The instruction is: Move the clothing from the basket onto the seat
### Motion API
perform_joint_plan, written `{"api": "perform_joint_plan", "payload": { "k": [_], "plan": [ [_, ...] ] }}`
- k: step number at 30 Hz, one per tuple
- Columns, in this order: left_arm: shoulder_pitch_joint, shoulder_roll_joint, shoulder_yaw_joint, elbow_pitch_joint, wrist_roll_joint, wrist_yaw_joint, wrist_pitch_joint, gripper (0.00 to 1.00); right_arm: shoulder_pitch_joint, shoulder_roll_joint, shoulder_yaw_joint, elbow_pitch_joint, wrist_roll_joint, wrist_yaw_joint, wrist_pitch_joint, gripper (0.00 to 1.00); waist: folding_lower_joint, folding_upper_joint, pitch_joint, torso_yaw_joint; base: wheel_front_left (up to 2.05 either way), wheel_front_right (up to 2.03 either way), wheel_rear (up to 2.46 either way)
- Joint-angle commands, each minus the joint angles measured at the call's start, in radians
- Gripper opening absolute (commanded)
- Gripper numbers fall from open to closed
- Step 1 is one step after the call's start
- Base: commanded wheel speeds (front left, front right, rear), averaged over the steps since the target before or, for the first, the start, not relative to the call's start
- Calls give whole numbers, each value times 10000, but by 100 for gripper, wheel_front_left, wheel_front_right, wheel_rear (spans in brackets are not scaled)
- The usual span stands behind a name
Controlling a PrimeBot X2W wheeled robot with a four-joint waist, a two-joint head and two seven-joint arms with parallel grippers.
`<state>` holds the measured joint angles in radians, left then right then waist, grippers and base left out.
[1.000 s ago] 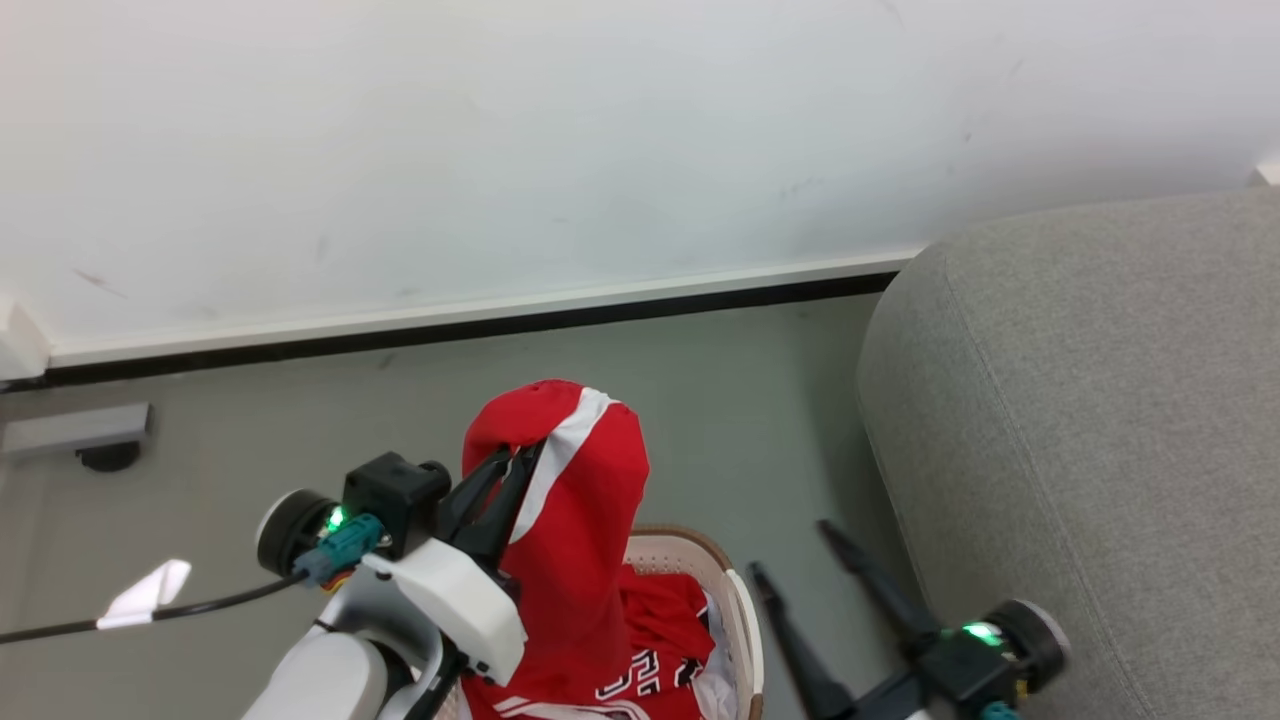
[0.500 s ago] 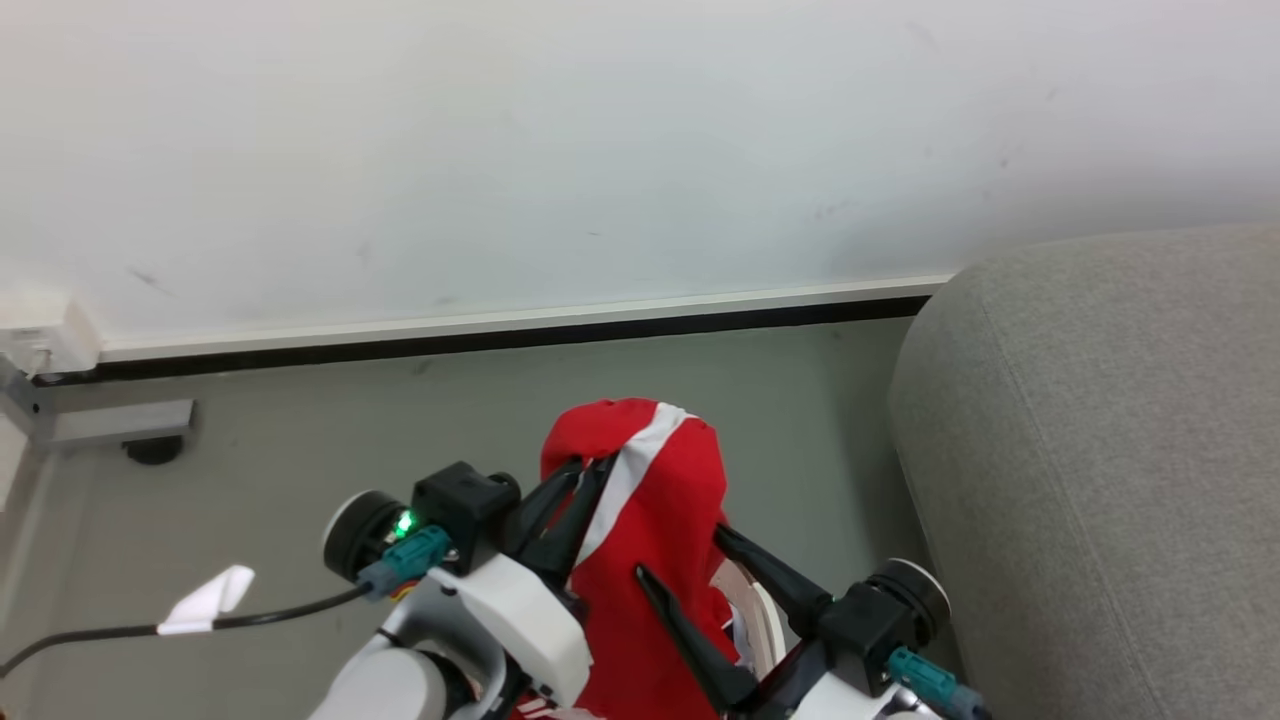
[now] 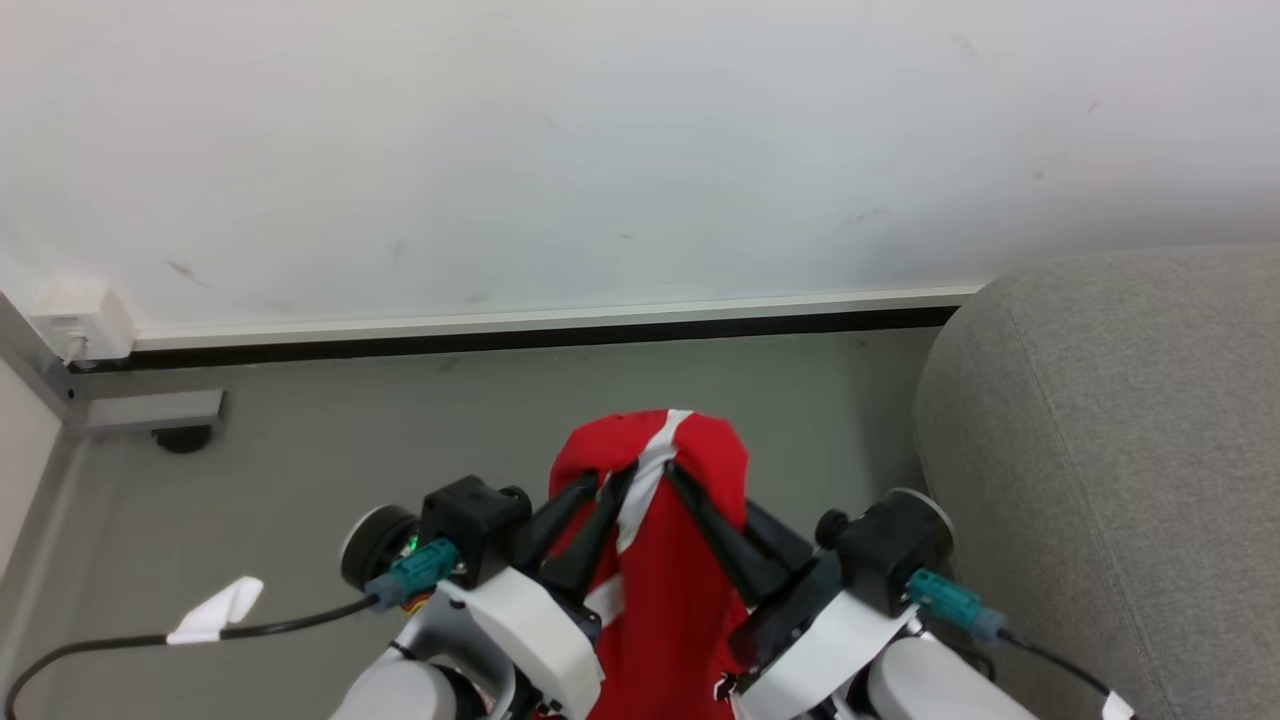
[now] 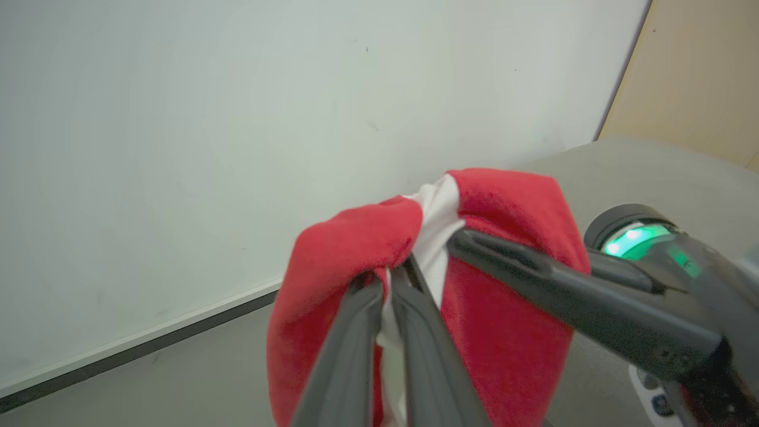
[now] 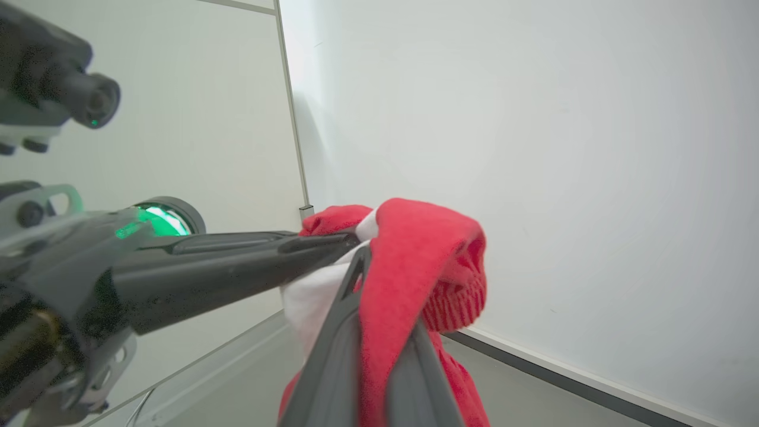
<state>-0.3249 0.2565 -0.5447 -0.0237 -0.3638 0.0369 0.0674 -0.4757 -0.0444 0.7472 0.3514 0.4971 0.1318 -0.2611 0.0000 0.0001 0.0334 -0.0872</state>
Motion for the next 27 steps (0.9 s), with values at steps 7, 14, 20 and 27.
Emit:
{"api": "perform_joint_plan", "payload": {
  "k": [7, 14, 20, 27],
  "plan": [
    [484, 96, 43, 196, -264, -74, -386, 100, -139, -60, -1055, -272, -542, -21, -15, 0, 0, -1, 43, -356, 0, 0, 0],
    [673, 96, -44, 248, -314, -148, -651, 100, -188, -57, -1870, -598, -1009, -21, -15, 0, 0, -1, 276, -1176, 0, 0, 0],
    [495, 48, -140, 139, -227, -165, -805, 100, -327, -62, -2536, -735, -1223, -21, -17, 0, 0, -1, 689, -2124, 0, 0, 0],
    [-62, 203, -387, -230, 140, -377, -717, 100, -962, -82, -3609, -955, -1469, -21, -15, 0, 0, -1, 1695, -2941, 0, 0, 0]
  ]
}}
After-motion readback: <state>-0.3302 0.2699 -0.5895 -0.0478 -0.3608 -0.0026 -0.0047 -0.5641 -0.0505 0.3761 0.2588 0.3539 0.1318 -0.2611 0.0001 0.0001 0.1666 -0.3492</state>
